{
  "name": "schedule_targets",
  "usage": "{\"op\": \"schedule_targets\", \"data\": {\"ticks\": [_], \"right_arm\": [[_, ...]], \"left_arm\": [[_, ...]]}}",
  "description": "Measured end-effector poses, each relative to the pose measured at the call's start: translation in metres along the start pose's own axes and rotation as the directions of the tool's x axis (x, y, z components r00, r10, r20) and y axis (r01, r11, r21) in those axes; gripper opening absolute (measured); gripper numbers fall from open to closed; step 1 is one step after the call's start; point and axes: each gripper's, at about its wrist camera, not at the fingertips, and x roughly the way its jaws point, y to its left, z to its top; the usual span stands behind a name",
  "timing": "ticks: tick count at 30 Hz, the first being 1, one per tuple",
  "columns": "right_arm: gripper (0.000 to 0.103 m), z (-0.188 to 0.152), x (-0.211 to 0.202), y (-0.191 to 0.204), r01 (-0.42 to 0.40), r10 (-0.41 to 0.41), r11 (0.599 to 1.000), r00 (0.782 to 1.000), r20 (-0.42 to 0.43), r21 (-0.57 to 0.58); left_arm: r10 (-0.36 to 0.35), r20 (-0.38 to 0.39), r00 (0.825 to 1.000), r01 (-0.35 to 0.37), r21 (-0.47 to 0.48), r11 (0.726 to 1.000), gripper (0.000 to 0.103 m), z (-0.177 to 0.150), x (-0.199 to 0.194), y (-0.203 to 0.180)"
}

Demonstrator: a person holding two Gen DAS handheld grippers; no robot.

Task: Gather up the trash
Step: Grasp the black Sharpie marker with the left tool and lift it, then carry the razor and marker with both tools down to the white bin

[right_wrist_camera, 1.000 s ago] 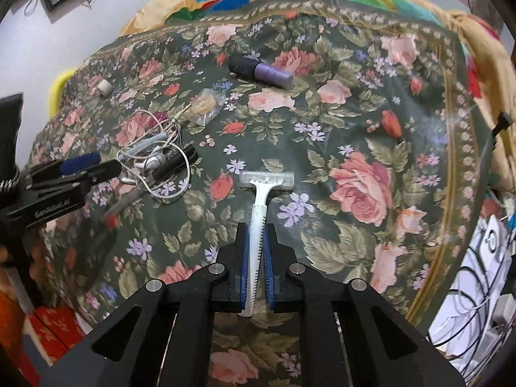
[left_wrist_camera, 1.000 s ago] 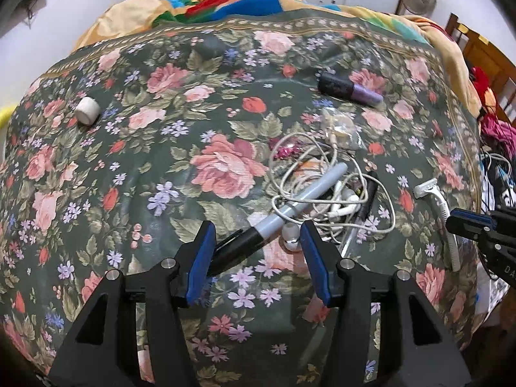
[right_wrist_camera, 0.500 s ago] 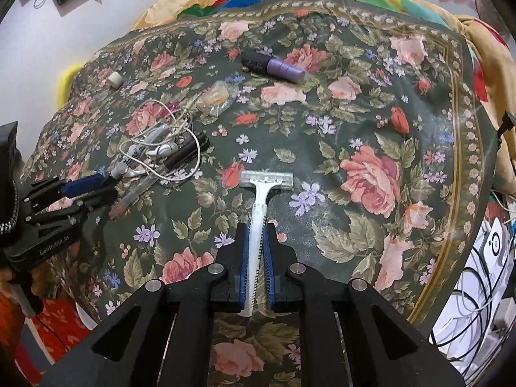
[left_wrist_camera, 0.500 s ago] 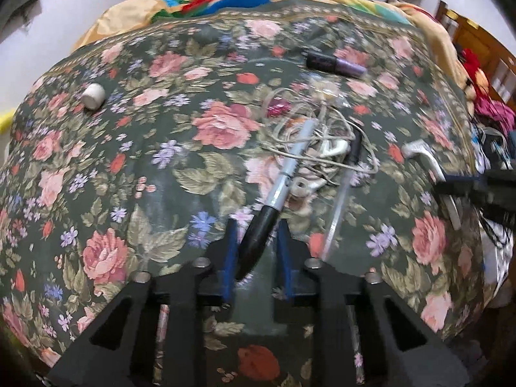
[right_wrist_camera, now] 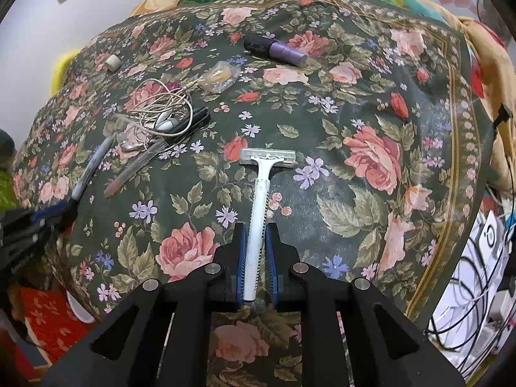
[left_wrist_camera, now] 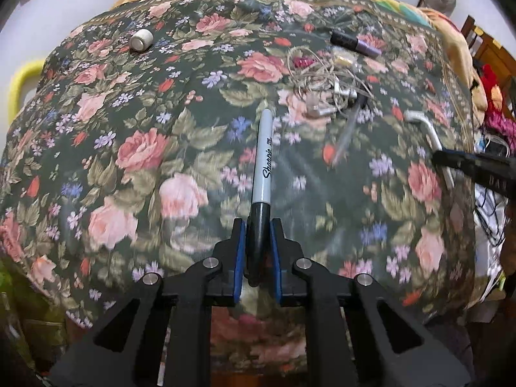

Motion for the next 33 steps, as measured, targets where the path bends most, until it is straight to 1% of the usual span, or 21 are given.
{"op": "schedule_targets", "data": {"ticks": [3, 4, 6, 7, 11, 12, 13, 15, 18, 20, 22, 26, 30, 33], "right_arm": [[0.011, -0.001, 0.0, -0.003, -0.017, 0.017, 0.999, 1.0, 0.01, 0.027], [0.011, 0.0, 0.0, -0.002, -0.015, 0.015, 0.999, 1.0, 0.014, 0.03], [0.011, 0.003, 0.001, -0.001, -0.005, 0.004, 1.0, 1.0, 0.023, 0.025], [0.011, 0.004, 0.002, 0.0, 0.004, -0.004, 1.0, 1.0, 0.028, 0.022], [0.011, 0.008, 0.007, 0.009, 0.045, -0.044, 0.999, 0.997, 0.056, -0.004], [0.011, 0.009, 0.008, 0.011, 0.053, -0.052, 0.999, 0.997, 0.058, -0.01], [0.011, 0.009, 0.009, 0.012, 0.063, -0.062, 0.998, 0.996, 0.06, -0.01], [0.009, 0.01, 0.009, 0.012, 0.067, -0.067, 0.998, 0.996, 0.053, -0.004], [0.009, 0.01, 0.004, 0.01, 0.016, -0.017, 1.0, 0.999, 0.031, 0.025], [0.009, 0.009, -0.004, 0.014, 0.004, -0.004, 1.0, 1.0, 0.026, 0.023], [0.009, 0.008, -0.013, 0.019, -0.001, 0.0, 1.0, 0.999, 0.037, 0.013], [0.009, 0.005, -0.043, 0.034, -0.002, 0.003, 1.0, 0.997, 0.082, -0.015], [0.009, 0.003, -0.075, 0.05, -0.004, 0.01, 0.999, 0.991, 0.131, -0.045], [0.009, 0.001, -0.096, 0.063, -0.009, 0.02, 0.998, 0.987, 0.162, -0.065]], "left_arm": [[0.022, 0.018, 1.0, -0.022, 0.029, 0.999, 0.014, 0.0, 0.001, -0.006], [0.018, 0.022, 1.0, -0.018, 0.021, 1.0, 0.017, 0.002, 0.002, -0.004], [0.0, 0.035, 0.999, 0.001, -0.02, 1.0, 0.02, 0.007, 0.005, 0.0], [0.0, 0.045, 0.999, 0.001, -0.031, 1.0, 0.02, 0.009, 0.006, 0.002], [0.025, 0.077, 0.997, -0.023, -0.026, 0.999, 0.02, 0.012, 0.008, -0.003], [0.028, 0.08, 0.996, -0.026, -0.026, 0.999, 0.018, 0.012, 0.008, -0.004], [0.028, 0.078, 0.997, -0.025, -0.034, 0.999, 0.011, 0.011, 0.008, -0.004], [0.023, 0.059, 0.998, -0.021, -0.046, 0.999, 0.011, 0.011, 0.007, -0.004], [-0.015, 0.051, 0.999, 0.019, -0.08, 0.997, 0.011, 0.007, 0.001, -0.002], [-0.024, 0.054, 0.998, 0.029, -0.095, 0.995, 0.011, 0.005, -0.008, -0.003], [-0.021, 0.078, 0.997, 0.029, -0.096, 0.995, 0.011, 0.002, -0.023, -0.006], [-0.037, 0.123, 0.992, 0.05, -0.108, 0.993, 0.011, 0.0, -0.056, -0.009], [-0.026, 0.174, 0.984, 0.046, -0.107, 0.993, 0.011, -0.005, -0.094, -0.012], [-0.028, 0.22, 0.975, 0.054, -0.114, 0.992, 0.011, -0.014, -0.127, -0.009]]}}
